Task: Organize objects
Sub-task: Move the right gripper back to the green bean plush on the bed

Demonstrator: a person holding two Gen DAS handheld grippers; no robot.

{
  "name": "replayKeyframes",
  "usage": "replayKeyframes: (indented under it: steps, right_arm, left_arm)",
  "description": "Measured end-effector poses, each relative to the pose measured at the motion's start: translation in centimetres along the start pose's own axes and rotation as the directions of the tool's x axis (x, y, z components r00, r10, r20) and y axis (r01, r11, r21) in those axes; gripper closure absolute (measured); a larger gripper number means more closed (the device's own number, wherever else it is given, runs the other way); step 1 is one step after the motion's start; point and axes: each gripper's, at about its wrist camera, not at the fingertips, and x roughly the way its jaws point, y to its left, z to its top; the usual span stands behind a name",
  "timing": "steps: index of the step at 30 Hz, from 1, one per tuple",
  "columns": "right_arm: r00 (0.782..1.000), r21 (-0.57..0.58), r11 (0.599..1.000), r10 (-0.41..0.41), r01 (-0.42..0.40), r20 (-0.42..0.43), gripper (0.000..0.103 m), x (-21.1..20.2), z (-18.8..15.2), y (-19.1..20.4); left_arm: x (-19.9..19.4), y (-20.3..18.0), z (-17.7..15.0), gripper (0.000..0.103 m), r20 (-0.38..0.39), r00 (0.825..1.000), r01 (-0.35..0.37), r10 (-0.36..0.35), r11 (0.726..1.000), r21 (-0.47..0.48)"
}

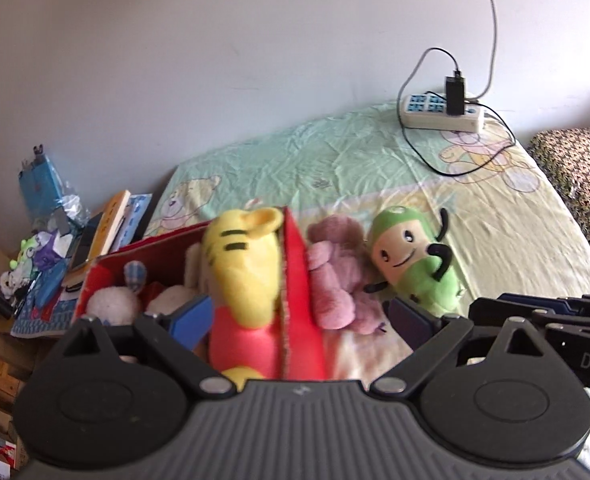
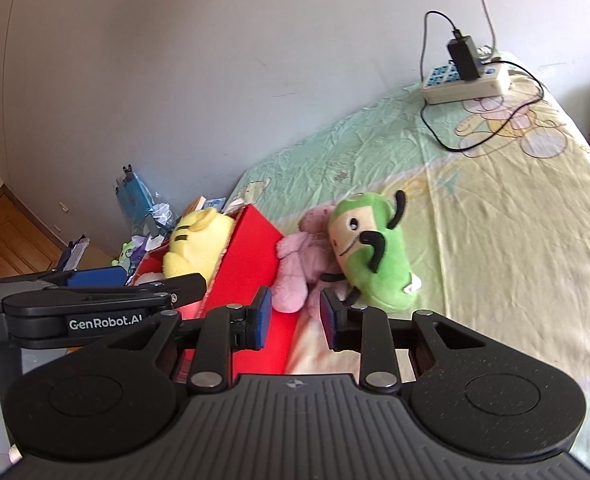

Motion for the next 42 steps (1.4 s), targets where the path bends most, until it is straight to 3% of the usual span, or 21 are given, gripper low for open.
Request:
replayKeyframes:
  steps: [15,23,37,39,42]
  right_arm:
    - [0.997,0.140,0.988,-0.055,0.062,-0.052,0.074,0.7,-0.8,-4.8]
    - [0.993,0.171,0.979,-0.104,0.112,-0.058,0.074,1.3,-0.3,-6.0]
    - [0.991,0.206,0.970,-0.110,0.125,-0.082,0.073,3.0,-0.1,-6.5]
    - [0.991,0.204,0.971,-0.108,0.123,-0.083,0.072,3.3,0.1,-6.5]
    - [0.992,0.198,0.974,-0.098,0.113,-0.083,0.062,3.7,0.5,-6.4]
  left_arm:
    - [4.3,-4.2,-1.0,0.011,-0.111,0.987,0.126,-0.120,0.991,0.047]
    - [7.0,-4.8,-0.9,0.011,-0.152,0.967,0.214,-0.206,0.976,0.037]
    - [10.4,-5.4,-1.8,0.010,-0.204,0.931,0.319,-0.304,0.947,0.045]
    - [10.6,-5.3,-2.0,0.007,-0.194,0.927,0.336,-0.322,0.941,0.046]
    - [10.8,-5.3,-2.3,0.006,-0.169,0.923,0.360,-0.347,0.931,0.055]
